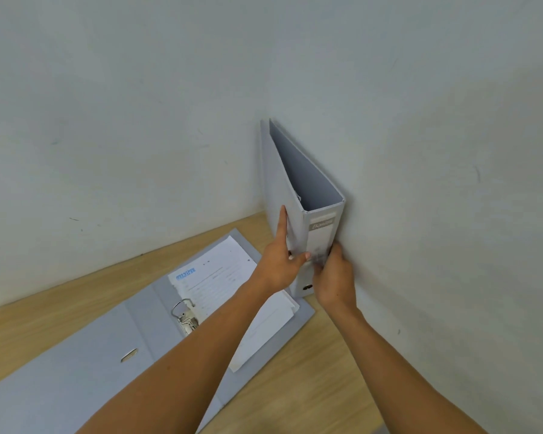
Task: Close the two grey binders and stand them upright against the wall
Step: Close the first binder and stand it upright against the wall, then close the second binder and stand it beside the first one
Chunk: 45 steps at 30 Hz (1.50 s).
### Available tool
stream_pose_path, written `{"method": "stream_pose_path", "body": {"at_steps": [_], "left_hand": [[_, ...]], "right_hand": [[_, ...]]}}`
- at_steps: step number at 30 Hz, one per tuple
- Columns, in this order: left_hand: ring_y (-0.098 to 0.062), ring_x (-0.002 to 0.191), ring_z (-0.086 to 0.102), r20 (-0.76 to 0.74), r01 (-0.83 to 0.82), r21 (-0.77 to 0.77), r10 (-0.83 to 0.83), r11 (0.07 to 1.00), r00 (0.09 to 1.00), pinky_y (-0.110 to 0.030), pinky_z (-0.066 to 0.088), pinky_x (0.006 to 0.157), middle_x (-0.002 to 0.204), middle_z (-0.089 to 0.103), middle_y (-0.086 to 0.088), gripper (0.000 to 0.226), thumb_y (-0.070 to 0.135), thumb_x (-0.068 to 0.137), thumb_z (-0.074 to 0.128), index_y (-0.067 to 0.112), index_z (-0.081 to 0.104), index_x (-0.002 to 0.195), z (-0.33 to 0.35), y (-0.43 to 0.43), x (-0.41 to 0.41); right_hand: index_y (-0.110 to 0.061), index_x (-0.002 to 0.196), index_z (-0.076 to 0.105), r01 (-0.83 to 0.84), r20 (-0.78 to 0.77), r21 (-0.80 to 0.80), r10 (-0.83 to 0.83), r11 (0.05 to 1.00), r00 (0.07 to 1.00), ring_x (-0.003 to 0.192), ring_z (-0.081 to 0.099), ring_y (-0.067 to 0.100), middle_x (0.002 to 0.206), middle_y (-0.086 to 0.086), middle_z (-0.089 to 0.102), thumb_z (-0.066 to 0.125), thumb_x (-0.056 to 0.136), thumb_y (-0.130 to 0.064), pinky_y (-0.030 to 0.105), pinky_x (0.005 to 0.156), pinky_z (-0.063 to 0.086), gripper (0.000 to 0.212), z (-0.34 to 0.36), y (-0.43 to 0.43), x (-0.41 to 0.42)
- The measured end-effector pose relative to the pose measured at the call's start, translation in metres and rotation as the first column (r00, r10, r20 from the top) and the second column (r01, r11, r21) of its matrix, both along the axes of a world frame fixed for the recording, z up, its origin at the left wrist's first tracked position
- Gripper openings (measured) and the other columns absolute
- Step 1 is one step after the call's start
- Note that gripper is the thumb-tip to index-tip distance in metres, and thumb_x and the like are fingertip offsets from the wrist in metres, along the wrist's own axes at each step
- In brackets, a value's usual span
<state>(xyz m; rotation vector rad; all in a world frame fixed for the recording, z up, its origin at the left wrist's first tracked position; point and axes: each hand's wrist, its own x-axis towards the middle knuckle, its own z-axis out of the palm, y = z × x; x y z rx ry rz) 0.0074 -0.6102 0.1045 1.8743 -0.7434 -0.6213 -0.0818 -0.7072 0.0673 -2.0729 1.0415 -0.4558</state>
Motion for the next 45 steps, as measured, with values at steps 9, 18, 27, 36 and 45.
{"method": "stream_pose_path", "body": {"at_steps": [9,18,27,36,45], "left_hand": [[-0.036,0.147,0.039,-0.025,-0.09,0.09,0.093,0.992,0.995,-0.053,0.043,0.113,0.164,0.034,-0.009,0.107,0.015,0.095,0.068,0.028,-0.015,0.162,0.006,-0.02,0.01],[-0.036,0.148,0.038,-0.046,-0.078,0.21,0.09,0.974,0.995,-0.049,0.04,0.115,0.165,0.034,-0.011,0.096,0.034,0.097,0.063,0.021,-0.005,0.164,0.001,-0.022,0.007],[-0.034,0.134,0.055,-0.06,-0.05,0.314,0.072,0.948,0.996,-0.046,0.049,0.109,0.158,0.047,-0.008,0.071,0.021,0.1,0.061,0.018,0.025,0.16,-0.01,0.004,0.002],[-0.007,0.087,0.073,-0.077,-0.312,0.19,0.331,0.931,0.94,-0.029,0.06,0.073,0.124,0.073,-0.002,0.037,0.008,0.097,0.058,0.019,0.061,0.132,-0.022,0.094,-0.007],[-0.027,0.105,0.07,-0.156,-0.571,0.289,0.627,0.768,0.764,-0.044,0.059,0.089,0.119,0.073,-0.008,0.032,0.007,0.096,0.055,0.012,0.063,0.127,-0.036,0.264,-0.006]], "right_hand": [[-0.006,0.106,0.062,0.407,0.296,0.527,-0.609,0.746,0.736,0.087,0.064,0.015,0.098,0.0,0.062,0.07,0.088,-0.002,0.006,0.065,0.045,0.02,-0.007,0.037,0.033],[-0.008,0.116,0.061,0.217,0.381,0.467,-0.416,0.857,0.825,0.11,0.065,0.021,0.112,0.0,0.063,0.051,0.091,0.016,0.03,0.096,0.053,0.036,-0.015,0.031,0.014],[-0.016,0.132,0.056,0.14,0.362,0.47,-0.335,0.871,0.87,0.113,0.063,0.016,0.127,-0.007,0.059,0.051,0.092,0.012,0.013,0.078,0.05,0.049,-0.009,0.022,-0.001],[-0.02,0.116,0.057,0.087,0.301,0.388,-0.216,0.917,0.929,0.084,0.059,-0.004,0.112,-0.006,0.063,0.05,0.09,0.006,0.014,0.074,0.05,0.038,-0.013,0.063,-0.004],[-0.023,0.124,0.059,-0.259,0.037,0.501,0.279,0.826,0.96,0.094,0.061,0.011,0.123,-0.006,0.062,0.054,0.09,-0.004,0.019,0.063,0.043,0.038,-0.041,0.164,0.01]]}}
